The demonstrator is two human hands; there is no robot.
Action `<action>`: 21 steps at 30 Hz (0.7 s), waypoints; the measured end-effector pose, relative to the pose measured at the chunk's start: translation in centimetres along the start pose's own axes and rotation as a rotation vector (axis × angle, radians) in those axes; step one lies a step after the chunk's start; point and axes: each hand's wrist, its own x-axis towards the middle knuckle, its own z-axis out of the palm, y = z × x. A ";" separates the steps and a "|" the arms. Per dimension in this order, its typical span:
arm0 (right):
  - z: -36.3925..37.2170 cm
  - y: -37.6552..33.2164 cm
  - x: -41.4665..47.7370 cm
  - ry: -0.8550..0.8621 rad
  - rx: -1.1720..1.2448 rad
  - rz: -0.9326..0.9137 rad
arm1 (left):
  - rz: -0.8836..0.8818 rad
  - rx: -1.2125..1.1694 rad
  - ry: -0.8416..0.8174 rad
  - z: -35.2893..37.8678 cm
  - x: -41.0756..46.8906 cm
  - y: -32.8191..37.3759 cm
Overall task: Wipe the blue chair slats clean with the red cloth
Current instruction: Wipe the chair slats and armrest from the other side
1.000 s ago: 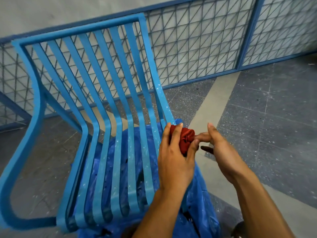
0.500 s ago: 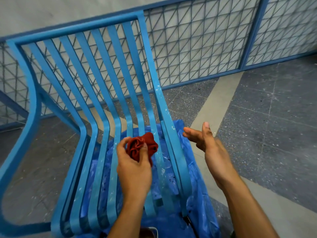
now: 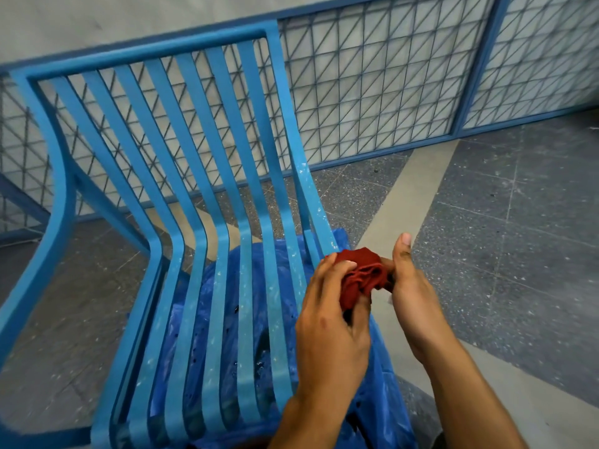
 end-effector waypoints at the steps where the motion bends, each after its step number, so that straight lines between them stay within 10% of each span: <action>1: 0.0 0.0 0.0 -0.017 0.019 -0.008 | -0.039 -0.041 0.034 0.0 0.0 0.0; 10: 0.7 -0.3 0.2 -0.114 0.102 -0.111 | -0.411 -0.192 0.265 -2.6 3.7 -2.4; 21: 2.0 0.0 1.5 -0.049 0.146 -0.090 | 0.091 0.194 -0.096 0.1 5.2 0.9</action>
